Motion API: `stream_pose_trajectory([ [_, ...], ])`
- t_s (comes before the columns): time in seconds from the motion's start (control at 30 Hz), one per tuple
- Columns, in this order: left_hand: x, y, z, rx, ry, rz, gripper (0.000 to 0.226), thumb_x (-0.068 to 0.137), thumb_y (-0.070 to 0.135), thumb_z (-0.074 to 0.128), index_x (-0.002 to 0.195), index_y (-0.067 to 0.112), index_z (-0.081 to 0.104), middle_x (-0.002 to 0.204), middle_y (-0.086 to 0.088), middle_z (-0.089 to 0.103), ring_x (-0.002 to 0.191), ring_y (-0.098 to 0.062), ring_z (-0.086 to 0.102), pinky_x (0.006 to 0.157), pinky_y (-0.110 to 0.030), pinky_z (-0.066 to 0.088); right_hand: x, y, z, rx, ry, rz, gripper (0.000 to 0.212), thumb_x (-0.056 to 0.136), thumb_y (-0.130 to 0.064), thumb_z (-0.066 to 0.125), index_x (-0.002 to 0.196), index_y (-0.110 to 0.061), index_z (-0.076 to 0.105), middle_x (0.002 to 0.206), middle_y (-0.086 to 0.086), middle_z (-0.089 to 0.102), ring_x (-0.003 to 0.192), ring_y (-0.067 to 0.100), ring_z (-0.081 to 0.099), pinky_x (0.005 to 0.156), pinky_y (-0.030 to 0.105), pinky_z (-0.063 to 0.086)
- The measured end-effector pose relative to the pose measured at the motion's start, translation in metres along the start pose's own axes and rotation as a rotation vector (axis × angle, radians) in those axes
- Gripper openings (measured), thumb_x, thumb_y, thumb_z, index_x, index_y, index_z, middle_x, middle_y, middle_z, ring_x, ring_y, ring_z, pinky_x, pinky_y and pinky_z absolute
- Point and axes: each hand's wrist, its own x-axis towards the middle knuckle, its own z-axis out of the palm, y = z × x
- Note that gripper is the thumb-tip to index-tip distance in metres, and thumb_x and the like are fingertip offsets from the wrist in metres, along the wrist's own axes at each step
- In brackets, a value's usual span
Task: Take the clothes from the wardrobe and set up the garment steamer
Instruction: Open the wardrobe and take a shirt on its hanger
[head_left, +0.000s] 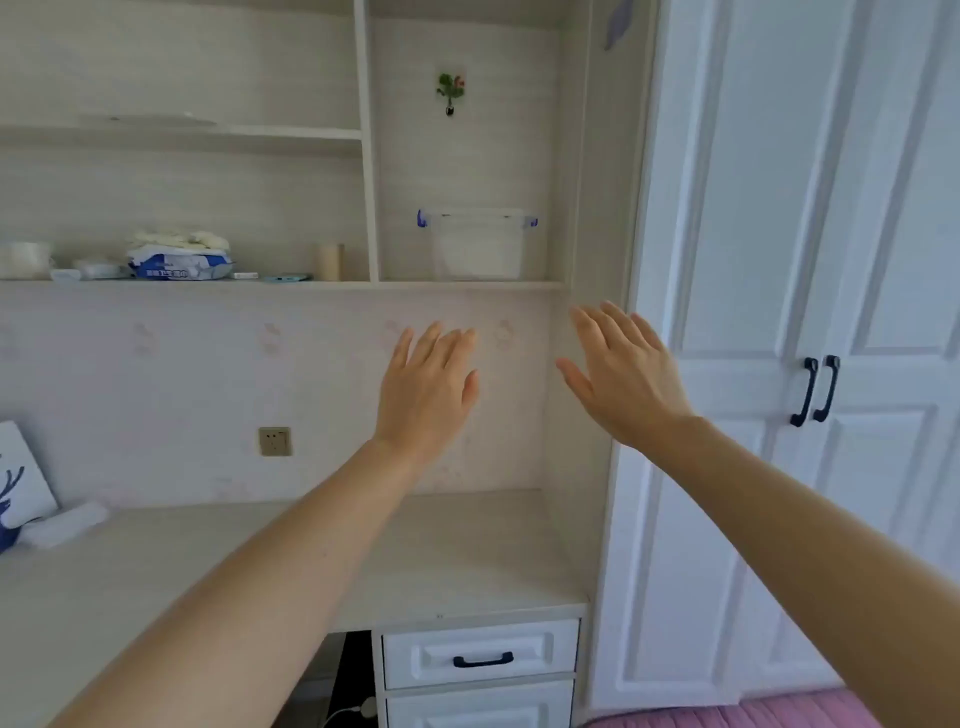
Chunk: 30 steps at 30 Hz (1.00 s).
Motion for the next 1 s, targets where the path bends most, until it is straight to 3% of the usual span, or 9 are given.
stream_pose_trajectory([
  [0.2, -0.002, 0.023, 0.070, -0.095, 0.073, 0.073, 0.034, 0.091, 0.021, 0.044, 0.116, 0.009, 0.064, 0.097, -0.005, 0.071, 0.108, -0.030, 0.062, 0.103, -0.049, 0.041, -0.016, 0.024, 0.051, -0.028, -0.020, 0.039, 0.049, 0.094, -0.040, 0.049, 0.127, -0.005, 0.053, 0.119, 0.012, 0.064, 0.121, 0.032, 0.054, 0.102, 0.044, 0.043],
  [0.37, 0.009, 0.039, 0.138, -0.291, 0.149, 0.121, 0.022, 0.088, 0.015, 0.049, 0.098, 0.010, 0.068, 0.078, -0.003, 0.067, 0.079, -0.030, 0.060, 0.078, -0.039, 0.050, -0.022, 0.054, 0.110, -0.038, -0.085, 0.124, 0.046, 0.094, -0.036, 0.053, 0.128, -0.005, 0.053, 0.121, 0.013, 0.064, 0.125, 0.031, 0.052, 0.108, 0.052, 0.037],
  [0.7, 0.010, 0.084, 0.267, -0.586, -0.044, 0.155, 0.022, 0.091, 0.017, 0.052, 0.100, 0.009, 0.070, 0.082, -0.003, 0.070, 0.079, -0.027, 0.063, 0.063, -0.035, 0.051, -0.054, 0.117, 0.199, -0.087, -0.303, 0.324, 0.044, 0.096, -0.029, 0.052, 0.132, -0.004, 0.051, 0.128, 0.013, 0.060, 0.131, 0.031, 0.046, 0.114, 0.048, 0.031],
  [1.0, 0.011, 0.162, 0.305, -0.842, -0.245, 0.198, 0.035, 0.093, 0.026, 0.043, 0.109, 0.004, 0.066, 0.089, -0.004, 0.071, 0.080, -0.022, 0.067, 0.053, -0.033, 0.056, -0.094, 0.172, 0.207, -0.126, -0.350, 0.492, 0.042, 0.095, -0.026, 0.055, 0.129, -0.002, 0.052, 0.123, 0.017, 0.062, 0.128, 0.033, 0.050, 0.112, 0.049, 0.033],
])
